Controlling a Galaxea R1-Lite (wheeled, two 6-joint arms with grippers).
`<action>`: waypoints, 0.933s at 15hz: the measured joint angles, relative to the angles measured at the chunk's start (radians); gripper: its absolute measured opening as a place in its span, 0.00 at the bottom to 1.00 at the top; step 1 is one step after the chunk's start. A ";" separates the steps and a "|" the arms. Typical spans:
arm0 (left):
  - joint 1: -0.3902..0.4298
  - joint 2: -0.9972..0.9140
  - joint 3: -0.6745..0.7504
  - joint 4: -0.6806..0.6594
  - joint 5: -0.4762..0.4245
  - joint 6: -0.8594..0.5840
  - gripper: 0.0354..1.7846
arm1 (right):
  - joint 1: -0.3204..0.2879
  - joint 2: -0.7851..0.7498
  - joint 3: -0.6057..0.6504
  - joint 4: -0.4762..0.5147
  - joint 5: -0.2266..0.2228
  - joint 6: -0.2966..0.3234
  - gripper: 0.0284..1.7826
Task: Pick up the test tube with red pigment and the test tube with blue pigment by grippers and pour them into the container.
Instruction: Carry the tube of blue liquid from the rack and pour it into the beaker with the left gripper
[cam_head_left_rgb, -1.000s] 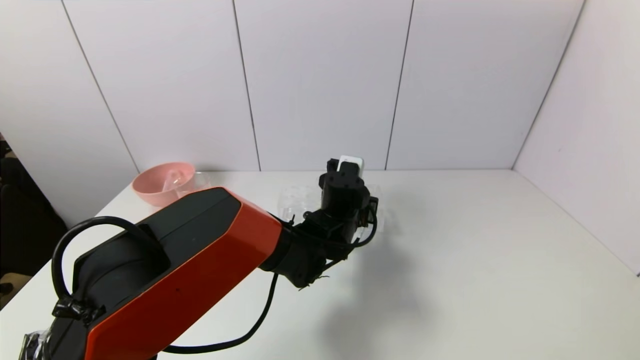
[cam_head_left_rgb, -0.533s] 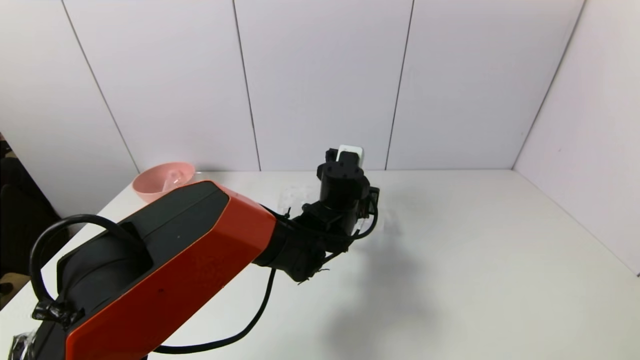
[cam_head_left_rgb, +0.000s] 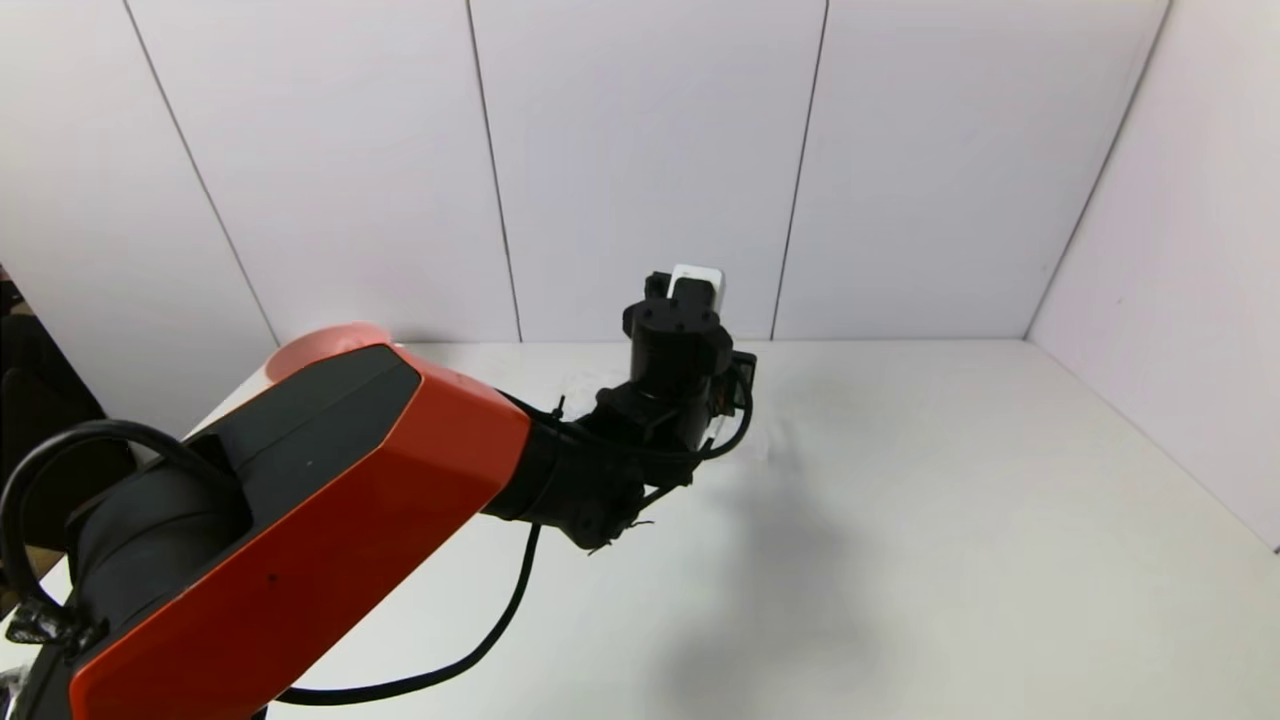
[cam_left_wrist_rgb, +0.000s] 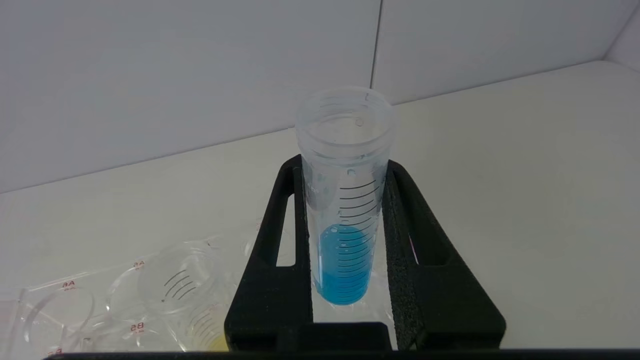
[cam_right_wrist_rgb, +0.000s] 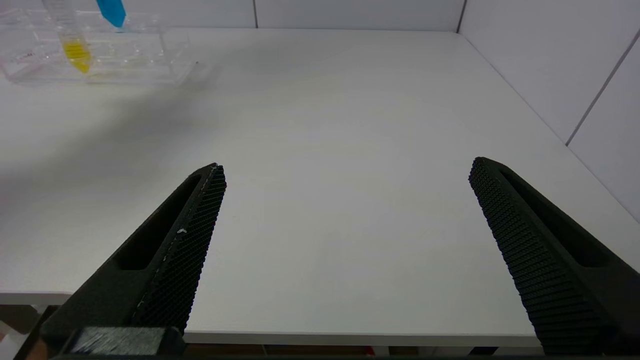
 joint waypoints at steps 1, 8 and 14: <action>-0.001 -0.006 0.002 -0.002 -0.002 0.000 0.23 | 0.000 0.000 0.000 0.000 0.000 0.000 1.00; -0.012 -0.042 0.014 0.002 -0.002 0.011 0.23 | 0.000 0.000 0.000 0.000 0.000 0.000 1.00; -0.021 -0.095 0.039 0.018 0.005 0.017 0.23 | 0.000 0.000 0.000 0.000 0.000 0.000 1.00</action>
